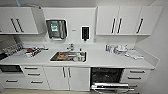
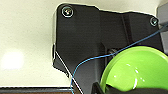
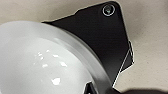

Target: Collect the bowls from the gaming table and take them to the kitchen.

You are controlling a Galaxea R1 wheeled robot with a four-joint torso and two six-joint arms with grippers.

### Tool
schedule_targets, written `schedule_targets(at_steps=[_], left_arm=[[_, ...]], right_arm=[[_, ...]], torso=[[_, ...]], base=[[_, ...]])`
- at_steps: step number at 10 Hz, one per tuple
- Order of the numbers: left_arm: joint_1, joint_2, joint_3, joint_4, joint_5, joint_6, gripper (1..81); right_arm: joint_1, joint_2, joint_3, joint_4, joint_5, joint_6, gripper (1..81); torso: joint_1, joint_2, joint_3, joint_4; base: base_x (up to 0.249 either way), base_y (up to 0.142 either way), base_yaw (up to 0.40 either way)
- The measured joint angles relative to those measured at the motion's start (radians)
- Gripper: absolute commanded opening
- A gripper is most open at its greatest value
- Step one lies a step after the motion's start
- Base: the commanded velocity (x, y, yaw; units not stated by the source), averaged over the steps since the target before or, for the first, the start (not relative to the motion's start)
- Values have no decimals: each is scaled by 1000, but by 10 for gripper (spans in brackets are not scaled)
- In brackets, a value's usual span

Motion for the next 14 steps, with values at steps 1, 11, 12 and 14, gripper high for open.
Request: schedule_targets(at_steps=[1, 11, 12, 14], left_arm=[[-15, 0, 0, 0, -2, 1, 10], [4, 5, -1, 0, 3, 0, 10], [2, 4, -1, 0, 3, 0, 10], [-2, 5, -1, 0, 3, 0, 10]], right_arm=[[13, 1, 0, 0, 4, 0, 10], [0, 3, -5, -6, 1, 1, 10], [0, 2, -5, -6, 2, 1, 10], [6, 3, -5, -6, 4, 1, 10]], torso=[[2, 1, -1, 0], [0, -1, 0, 0], [0, -1, 0, 0], [0, -1, 0, 0]], base=[[163, 0, 0], [163, -71, 0], [163, -81, 0], [147, -78, 0]])
